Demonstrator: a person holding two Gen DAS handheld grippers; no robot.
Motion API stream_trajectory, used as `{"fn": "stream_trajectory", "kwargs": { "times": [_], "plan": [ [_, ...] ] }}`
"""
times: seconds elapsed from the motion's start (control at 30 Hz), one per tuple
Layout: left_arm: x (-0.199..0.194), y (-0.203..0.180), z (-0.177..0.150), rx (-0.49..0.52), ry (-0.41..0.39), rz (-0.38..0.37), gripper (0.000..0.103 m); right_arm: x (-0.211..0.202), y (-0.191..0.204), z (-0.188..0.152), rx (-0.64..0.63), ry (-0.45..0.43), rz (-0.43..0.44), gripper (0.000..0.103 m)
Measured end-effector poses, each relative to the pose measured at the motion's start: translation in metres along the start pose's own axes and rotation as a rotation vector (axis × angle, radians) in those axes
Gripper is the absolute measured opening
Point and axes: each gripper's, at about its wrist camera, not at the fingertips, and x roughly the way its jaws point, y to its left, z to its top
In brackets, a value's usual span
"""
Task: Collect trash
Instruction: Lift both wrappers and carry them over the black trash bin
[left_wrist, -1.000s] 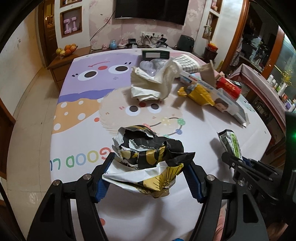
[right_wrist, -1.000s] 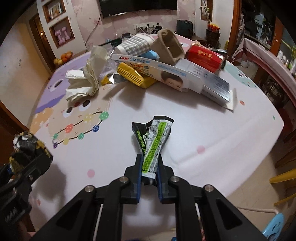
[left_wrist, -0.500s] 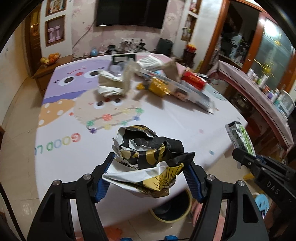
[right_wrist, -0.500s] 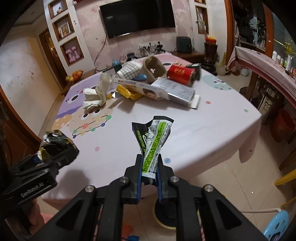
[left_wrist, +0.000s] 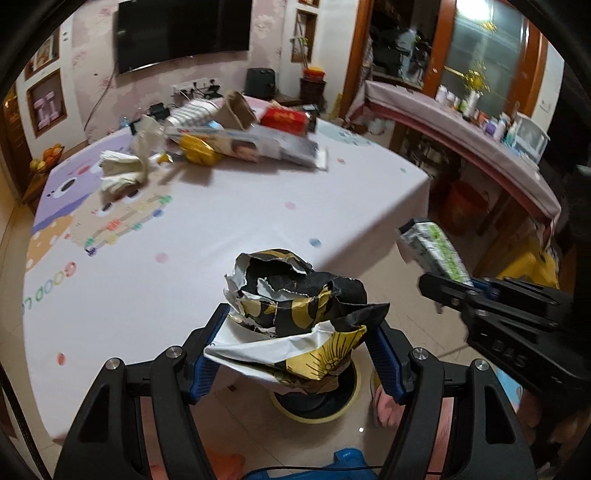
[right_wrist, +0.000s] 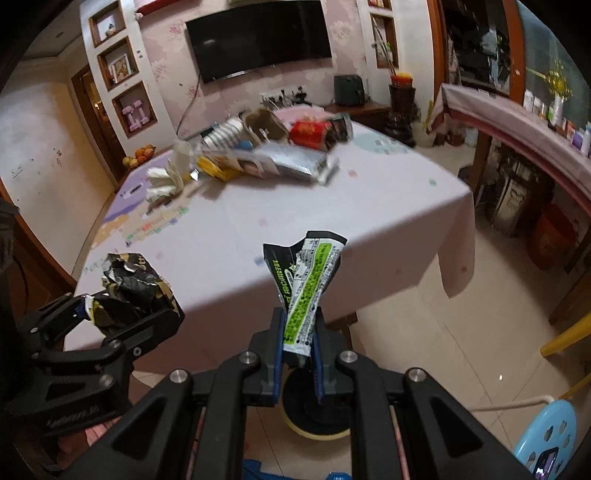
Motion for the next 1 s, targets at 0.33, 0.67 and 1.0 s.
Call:
{"fn": "stream_trajectory", "kwargs": {
  "times": [0.33, 0.67, 1.0],
  "plan": [
    [0.062, -0.043, -0.034, 0.13, 0.16, 0.006, 0.069, 0.076, -0.061, -0.053, 0.14, 0.133, 0.014, 0.012],
    [0.161, -0.075, -0.055, 0.224, 0.292, 0.01, 0.069, 0.166, -0.121, -0.1, 0.308, 0.26, 0.113, 0.012],
    [0.239, -0.077, -0.081, 0.25, 0.355, 0.074, 0.069, 0.242, -0.148, -0.14, 0.369, 0.445, 0.066, 0.013]
  ]
}}
